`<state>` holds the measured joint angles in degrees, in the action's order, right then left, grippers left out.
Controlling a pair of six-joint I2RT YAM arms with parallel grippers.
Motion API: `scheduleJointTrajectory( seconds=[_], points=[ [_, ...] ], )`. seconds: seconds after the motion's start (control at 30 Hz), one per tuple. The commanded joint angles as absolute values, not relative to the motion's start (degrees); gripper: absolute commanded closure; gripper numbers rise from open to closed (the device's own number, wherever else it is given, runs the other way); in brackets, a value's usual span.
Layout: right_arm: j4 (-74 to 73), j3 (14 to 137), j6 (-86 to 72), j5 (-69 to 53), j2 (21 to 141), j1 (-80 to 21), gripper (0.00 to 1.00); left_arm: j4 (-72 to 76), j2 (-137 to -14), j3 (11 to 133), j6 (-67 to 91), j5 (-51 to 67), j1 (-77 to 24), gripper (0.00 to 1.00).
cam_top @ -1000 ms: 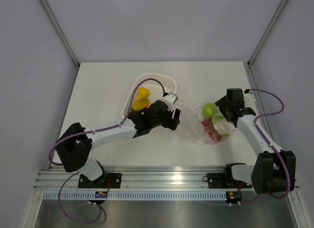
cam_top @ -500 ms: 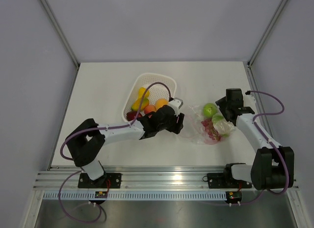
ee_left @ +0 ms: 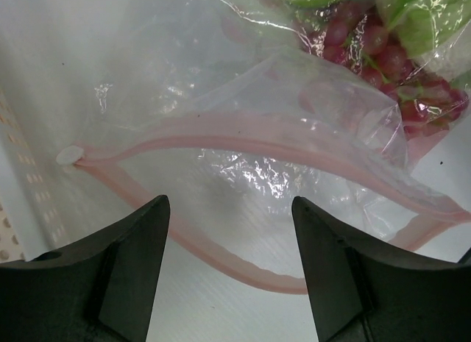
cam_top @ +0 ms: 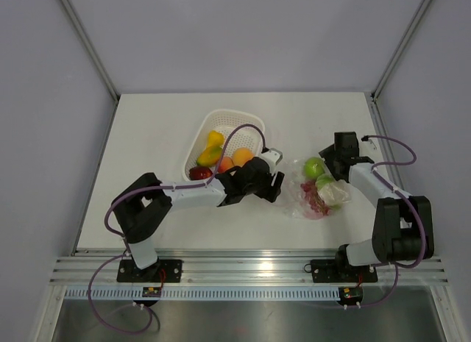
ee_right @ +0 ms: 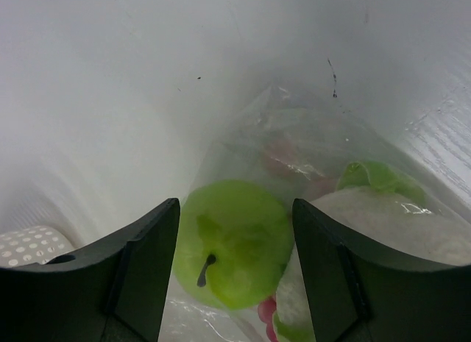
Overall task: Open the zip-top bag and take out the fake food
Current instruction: Adjust the zipper food storage bag at the center of the board.
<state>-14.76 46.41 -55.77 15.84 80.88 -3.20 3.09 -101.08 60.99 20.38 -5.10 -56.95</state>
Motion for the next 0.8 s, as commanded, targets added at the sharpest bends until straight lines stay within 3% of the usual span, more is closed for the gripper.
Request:
scheduleJointTrajectory(
  seconds=[0.0, 0.27, 0.33, 0.4, 0.6, 0.67, 0.73, 0.77],
  points=[
    [-15.12, 46.76, -56.78, 12.58, 83.93, -2.99, 0.29, 5.19, -102.48, 63.98, 18.55, -3.87, -57.39, 0.28],
    [-15.12, 48.16, -54.41, 10.11, 87.10, -2.90, 0.30, 7.11, -105.03, 65.04, 18.11, 1.93, -57.48, 0.20],
    [-14.86, 48.51, -53.00, 8.71, 87.62, -2.99, 0.39, 7.91, -105.73, 64.86, 18.28, 2.37, -57.39, 0.18],
    [-14.42, 48.78, -51.43, 6.87, 87.89, -2.99, 0.54, 8.52, -106.08, 64.60, 18.54, 0.89, -57.39, 0.14],
    [-15.38, 49.75, -50.01, 4.93, 88.24, -2.99, 0.59, 9.75, -106.17, 64.25, 17.14, 0.26, -57.48, 0.02],
    [-14.68, 49.57, -49.75, 3.87, 88.33, -2.99, 0.68, 10.81, -106.52, 64.07, 16.70, -1.32, -57.39, 0.01],
    [-14.59, 49.92, -48.52, 2.29, 88.50, -2.99, 0.84, 10.90, -107.05, 64.25, 16.26, -2.37, -57.48, 0.01],
    [-14.68, 50.10, -48.25, 1.94, 88.77, -2.99, 0.86, 11.07, -107.14, 64.34, 16.26, -2.98, -57.39, 0.01]
  ],
)
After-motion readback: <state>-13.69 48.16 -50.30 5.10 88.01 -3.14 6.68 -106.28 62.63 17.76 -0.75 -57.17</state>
